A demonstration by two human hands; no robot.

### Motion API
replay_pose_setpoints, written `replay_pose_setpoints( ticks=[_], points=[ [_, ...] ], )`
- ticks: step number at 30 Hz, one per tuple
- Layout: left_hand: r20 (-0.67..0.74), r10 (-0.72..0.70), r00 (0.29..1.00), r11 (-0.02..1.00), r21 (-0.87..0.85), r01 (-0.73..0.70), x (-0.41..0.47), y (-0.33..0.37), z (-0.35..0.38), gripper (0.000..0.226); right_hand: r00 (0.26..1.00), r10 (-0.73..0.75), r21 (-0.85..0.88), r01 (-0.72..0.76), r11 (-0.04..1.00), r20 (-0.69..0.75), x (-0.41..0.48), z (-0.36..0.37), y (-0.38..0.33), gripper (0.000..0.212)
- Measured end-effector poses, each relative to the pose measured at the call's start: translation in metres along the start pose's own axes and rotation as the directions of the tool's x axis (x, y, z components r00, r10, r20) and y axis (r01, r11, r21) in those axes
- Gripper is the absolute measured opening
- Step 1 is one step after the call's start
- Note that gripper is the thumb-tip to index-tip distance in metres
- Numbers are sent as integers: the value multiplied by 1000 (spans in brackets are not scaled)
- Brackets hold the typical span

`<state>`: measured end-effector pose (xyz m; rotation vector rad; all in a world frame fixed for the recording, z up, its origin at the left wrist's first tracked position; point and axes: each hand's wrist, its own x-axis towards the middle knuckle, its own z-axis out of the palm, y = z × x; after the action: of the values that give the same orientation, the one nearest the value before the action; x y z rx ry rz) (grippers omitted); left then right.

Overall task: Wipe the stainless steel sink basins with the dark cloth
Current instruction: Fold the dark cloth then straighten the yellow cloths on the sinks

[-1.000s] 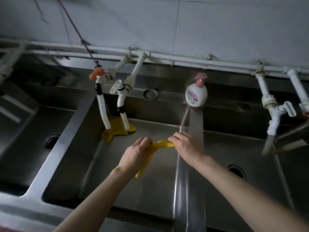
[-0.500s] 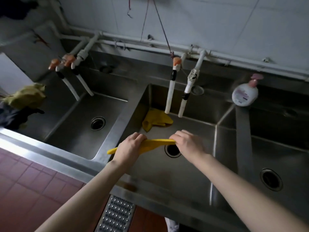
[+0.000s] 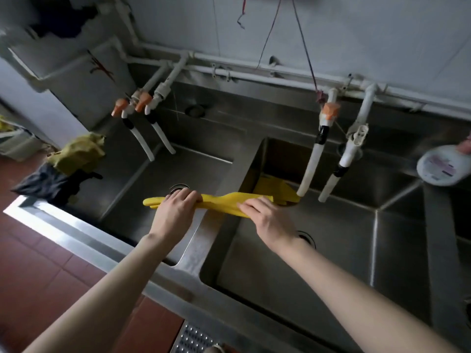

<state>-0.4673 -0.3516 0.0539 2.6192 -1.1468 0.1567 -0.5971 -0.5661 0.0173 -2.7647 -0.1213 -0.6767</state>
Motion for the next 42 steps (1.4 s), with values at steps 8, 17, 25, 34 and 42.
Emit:
replay_pose_setpoints(
  ticks=[8, 17, 25, 34, 42],
  points=[
    [314, -8, 950, 998, -64, 29, -61, -47, 48, 36, 959, -56, -4, 60, 998, 279, -47, 58, -41, 53],
    [436, 210, 875, 970, -209, -128, -49, -75, 50, 39, 794, 227, -128, -188, 974, 564, -63, 78, -73, 76],
    [261, 280, 924, 931, -308, -195, 24, -34, 67, 20, 689, 575, -236, -529, 815, 440, -36, 75, -47, 44],
    [511, 376, 773, 921, -117, -371, 130, 48, 156, 38, 540, 721, -316, -658, 683, 434, 1, 112, 87, 50],
    [725, 79, 684, 984, 54, -170, 176, 88, 270, 48, 469, 734, -390, -635, 666, 491, -21, 152, 173, 52]
  ],
)
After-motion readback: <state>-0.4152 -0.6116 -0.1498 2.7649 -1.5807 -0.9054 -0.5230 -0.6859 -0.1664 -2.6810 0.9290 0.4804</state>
